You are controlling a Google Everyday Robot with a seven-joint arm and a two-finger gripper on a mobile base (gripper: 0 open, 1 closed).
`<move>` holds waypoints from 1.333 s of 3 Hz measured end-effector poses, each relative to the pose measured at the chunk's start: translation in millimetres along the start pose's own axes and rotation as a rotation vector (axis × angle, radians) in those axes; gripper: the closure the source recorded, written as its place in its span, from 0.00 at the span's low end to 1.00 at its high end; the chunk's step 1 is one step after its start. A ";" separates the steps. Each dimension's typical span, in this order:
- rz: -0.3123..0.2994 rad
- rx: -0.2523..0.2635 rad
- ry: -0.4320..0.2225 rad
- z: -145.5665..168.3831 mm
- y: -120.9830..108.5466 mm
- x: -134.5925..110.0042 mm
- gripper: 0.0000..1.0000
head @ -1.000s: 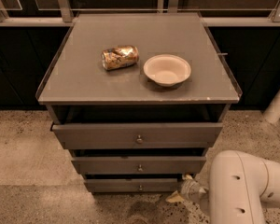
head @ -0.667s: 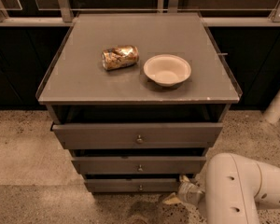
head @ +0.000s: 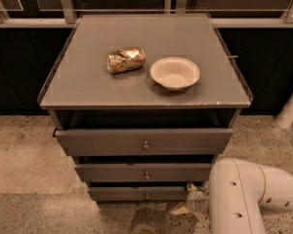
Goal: Open bottom drawer
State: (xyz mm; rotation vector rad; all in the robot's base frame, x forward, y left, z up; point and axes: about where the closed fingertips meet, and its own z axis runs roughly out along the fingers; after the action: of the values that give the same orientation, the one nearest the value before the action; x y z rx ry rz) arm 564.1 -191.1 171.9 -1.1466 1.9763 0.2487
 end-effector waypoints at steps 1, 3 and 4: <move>-0.023 -0.018 0.064 -9.7 1.6 -0.6 0.00; -0.075 -0.052 0.100 -2.7 14.3 -5.6 0.00; -0.118 -0.130 0.117 5.6 38.8 -6.5 0.00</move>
Offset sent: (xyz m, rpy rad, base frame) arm -0.0044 -0.0030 0.0072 -0.0782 0.0304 -0.0064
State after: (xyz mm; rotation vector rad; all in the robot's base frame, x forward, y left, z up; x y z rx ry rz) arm 537.9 -162.0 164.6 -1.3842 2.0086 0.2565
